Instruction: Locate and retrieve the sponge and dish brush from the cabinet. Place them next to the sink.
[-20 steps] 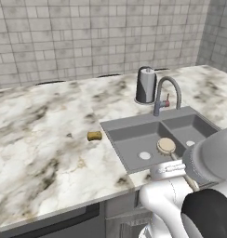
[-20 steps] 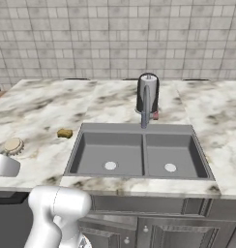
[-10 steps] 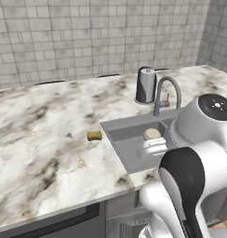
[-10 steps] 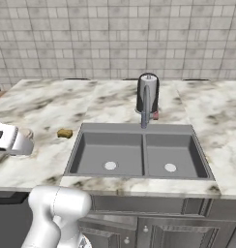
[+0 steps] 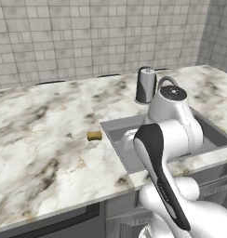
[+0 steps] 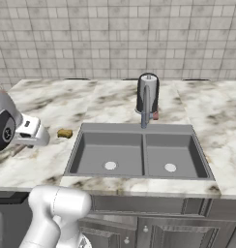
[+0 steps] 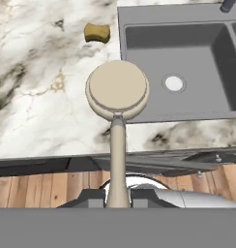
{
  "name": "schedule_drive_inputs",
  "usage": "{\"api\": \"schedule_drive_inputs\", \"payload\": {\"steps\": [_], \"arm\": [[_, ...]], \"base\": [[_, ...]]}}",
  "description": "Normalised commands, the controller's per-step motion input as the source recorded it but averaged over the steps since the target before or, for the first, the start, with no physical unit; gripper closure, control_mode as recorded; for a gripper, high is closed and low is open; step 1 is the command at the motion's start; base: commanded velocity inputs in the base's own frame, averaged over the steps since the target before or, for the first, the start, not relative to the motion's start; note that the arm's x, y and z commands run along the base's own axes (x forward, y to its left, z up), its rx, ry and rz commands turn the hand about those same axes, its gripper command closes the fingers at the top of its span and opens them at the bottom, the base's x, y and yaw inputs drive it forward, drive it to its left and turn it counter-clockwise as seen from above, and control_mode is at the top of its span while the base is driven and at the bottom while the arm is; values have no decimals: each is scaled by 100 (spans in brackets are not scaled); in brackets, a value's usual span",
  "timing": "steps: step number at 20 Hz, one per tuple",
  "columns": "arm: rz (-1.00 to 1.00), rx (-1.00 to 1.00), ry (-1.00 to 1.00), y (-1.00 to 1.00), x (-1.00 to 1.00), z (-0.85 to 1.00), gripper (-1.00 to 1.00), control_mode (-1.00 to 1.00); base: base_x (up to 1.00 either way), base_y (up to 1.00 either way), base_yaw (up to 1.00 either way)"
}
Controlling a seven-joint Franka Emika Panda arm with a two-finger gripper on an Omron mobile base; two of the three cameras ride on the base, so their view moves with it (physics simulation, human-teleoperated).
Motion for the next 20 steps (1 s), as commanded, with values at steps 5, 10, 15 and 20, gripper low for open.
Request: {"api": "schedule_drive_inputs", "payload": {"steps": [5, 10, 15, 20], "arm": [[5, 0, 2, 7, 64, -57, 100, -100], [2, -2, 0, 28, 43, -68, 100, -100], [0, -2, -5, 12, 55, -48, 100, -100], [-3, 0, 2, -1, 84, -41, 100, -100]], "base": [[0, 0, 0], [0, 0, 0], [0, 0, 0], [0, 0, 0]]}}
